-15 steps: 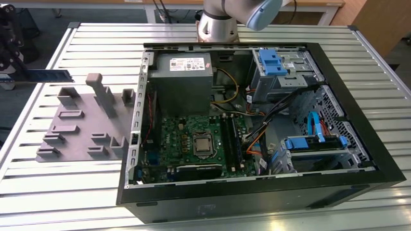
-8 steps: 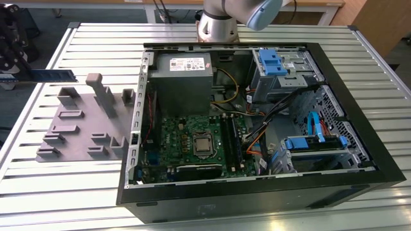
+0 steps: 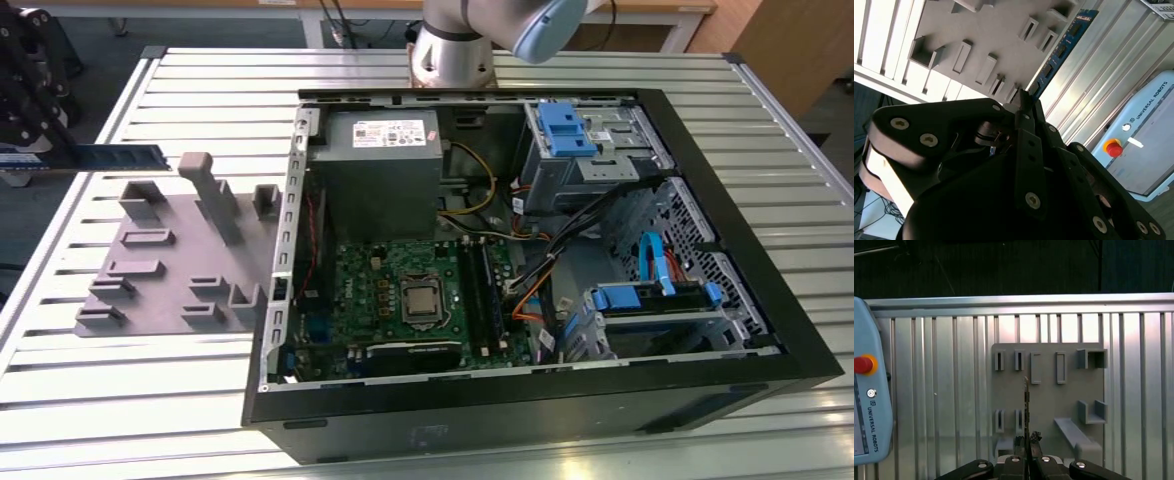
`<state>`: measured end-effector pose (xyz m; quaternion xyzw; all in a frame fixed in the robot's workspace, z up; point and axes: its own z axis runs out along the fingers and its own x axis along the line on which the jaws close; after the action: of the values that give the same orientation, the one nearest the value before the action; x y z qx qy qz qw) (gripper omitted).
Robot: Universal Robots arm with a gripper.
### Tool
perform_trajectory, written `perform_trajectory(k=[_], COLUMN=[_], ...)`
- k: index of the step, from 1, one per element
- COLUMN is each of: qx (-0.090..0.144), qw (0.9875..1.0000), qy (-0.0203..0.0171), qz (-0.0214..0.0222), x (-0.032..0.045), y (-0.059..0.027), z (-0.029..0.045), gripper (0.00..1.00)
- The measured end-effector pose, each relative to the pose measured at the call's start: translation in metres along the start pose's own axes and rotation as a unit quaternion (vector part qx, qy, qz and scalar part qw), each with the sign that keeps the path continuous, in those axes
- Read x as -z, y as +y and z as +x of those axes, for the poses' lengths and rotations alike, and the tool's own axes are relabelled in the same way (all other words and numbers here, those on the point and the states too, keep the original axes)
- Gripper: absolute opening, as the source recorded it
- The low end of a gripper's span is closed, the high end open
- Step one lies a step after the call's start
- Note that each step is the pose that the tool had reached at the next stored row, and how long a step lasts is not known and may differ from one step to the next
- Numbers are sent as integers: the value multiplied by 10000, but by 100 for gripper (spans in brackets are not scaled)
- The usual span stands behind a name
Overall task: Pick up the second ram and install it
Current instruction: 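Pick up the second ram and move it above second insertion slot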
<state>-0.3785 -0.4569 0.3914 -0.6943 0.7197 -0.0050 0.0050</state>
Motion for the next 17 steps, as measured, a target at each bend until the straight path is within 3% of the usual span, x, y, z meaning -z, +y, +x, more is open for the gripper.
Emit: perform_trajectory(k=[17], qx=[0], qw=[10000], qy=[0], qz=[0], x=[-2], y=[-158], z=[-6], gripper=[14])
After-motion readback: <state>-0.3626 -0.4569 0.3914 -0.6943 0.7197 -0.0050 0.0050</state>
